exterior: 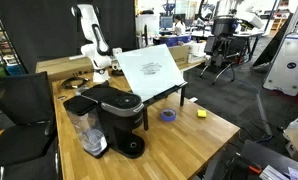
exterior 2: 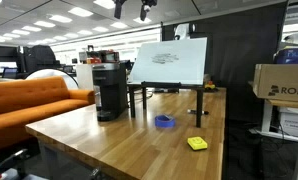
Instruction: Open the top part of the coffee maker.
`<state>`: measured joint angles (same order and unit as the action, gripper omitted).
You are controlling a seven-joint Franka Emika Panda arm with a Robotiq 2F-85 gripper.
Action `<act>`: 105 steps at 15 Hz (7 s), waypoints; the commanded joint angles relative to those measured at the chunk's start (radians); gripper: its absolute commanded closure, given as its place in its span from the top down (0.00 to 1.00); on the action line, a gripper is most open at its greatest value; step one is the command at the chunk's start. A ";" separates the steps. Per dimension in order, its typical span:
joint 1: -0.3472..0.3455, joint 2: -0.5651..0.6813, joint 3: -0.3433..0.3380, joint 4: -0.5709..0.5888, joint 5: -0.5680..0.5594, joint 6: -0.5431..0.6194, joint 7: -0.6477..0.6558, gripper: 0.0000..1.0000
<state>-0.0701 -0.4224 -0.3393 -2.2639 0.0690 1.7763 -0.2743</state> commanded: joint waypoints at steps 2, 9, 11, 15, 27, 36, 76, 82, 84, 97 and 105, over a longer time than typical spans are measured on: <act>-0.034 0.006 0.028 0.003 0.012 -0.003 -0.012 1.00; -0.034 0.006 0.028 0.003 0.012 -0.003 -0.012 1.00; -0.034 0.006 0.028 0.003 0.012 -0.003 -0.012 1.00; -0.034 0.006 0.028 0.003 0.012 -0.003 -0.012 1.00; -0.081 0.016 0.050 -0.173 0.073 -0.044 0.166 1.00; -0.140 0.057 0.157 -0.212 0.075 -0.002 0.666 1.00; 0.053 0.103 0.329 -0.332 0.423 0.818 0.915 1.00; 0.114 0.099 0.354 -0.349 0.466 0.896 0.890 1.00; 0.135 0.102 0.363 -0.355 0.483 0.922 0.883 1.00; 0.215 0.108 0.400 -0.409 0.589 1.083 0.831 1.00; 0.220 0.120 0.420 -0.416 0.597 1.135 0.824 1.00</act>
<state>0.1698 -0.3013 0.0602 -2.6820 0.6596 2.9174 0.5521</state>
